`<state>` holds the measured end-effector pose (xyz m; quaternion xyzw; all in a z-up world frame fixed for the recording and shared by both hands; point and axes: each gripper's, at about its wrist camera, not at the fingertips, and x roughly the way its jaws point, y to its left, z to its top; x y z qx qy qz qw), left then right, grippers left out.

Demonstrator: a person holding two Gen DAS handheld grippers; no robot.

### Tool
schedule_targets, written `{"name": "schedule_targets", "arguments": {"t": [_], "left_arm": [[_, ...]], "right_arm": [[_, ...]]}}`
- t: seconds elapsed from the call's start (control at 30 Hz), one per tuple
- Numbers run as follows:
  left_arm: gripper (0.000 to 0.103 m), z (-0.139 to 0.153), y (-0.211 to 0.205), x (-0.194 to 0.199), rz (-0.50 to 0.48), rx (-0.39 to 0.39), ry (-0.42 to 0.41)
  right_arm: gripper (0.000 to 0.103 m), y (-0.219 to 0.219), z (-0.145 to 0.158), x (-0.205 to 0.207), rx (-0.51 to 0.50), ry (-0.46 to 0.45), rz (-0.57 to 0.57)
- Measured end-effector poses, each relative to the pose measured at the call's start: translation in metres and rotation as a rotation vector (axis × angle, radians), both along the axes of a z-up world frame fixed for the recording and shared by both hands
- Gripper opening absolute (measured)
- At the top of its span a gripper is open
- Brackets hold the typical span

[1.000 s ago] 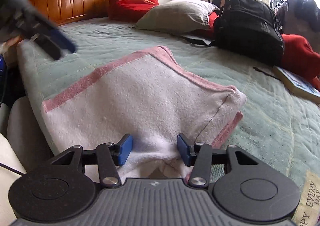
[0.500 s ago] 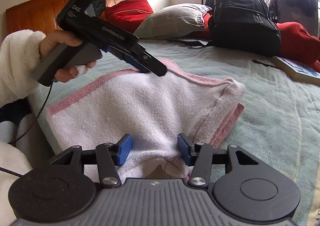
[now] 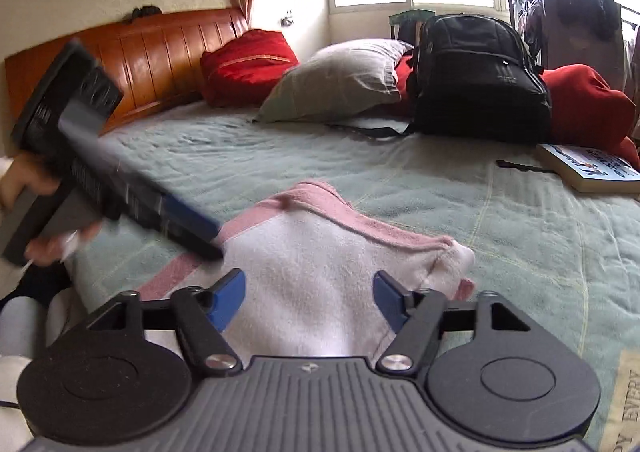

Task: Fold clothes

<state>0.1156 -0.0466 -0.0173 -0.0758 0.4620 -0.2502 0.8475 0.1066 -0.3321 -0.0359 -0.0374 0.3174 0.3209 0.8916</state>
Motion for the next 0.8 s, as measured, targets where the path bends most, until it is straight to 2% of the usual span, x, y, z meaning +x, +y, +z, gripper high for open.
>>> {"name": "schedule_targets", "arguments": {"t": [0.13, 0.33, 0.47, 0.57, 0.63, 0.73, 0.8], "left_arm": [[0.098, 0.011, 0.013, -0.018, 0.059, 0.053, -0.027], [0.098, 0.030, 0.031, -0.049, 0.124, 0.140, -0.106], [0.099, 0.021, 0.038, -0.060, 0.183, 0.201, -0.106], [0.099, 0.012, 0.037, -0.067, 0.219, 0.276, -0.110], [0.099, 0.008, 0.035, -0.070, 0.217, 0.294, -0.107], [0.099, 0.008, 0.032, -0.076, 0.193, 0.260, -0.113], [0.099, 0.010, 0.030, -0.080, 0.187, 0.227, -0.119]], "right_arm": [[0.081, 0.010, -0.012, 0.012, -0.037, 0.055, -0.043], [0.091, 0.035, 0.016, 0.005, -0.033, 0.034, 0.000], [0.091, 0.055, 0.022, 0.002, -0.078, 0.048, 0.027], [0.091, 0.035, 0.024, -0.004, 0.012, 0.126, 0.002], [0.091, 0.018, 0.024, -0.009, 0.091, 0.187, -0.015], [0.091, 0.001, 0.018, -0.027, 0.206, 0.272, 0.012], [0.091, -0.001, 0.008, -0.037, 0.193, 0.315, 0.012]]}}
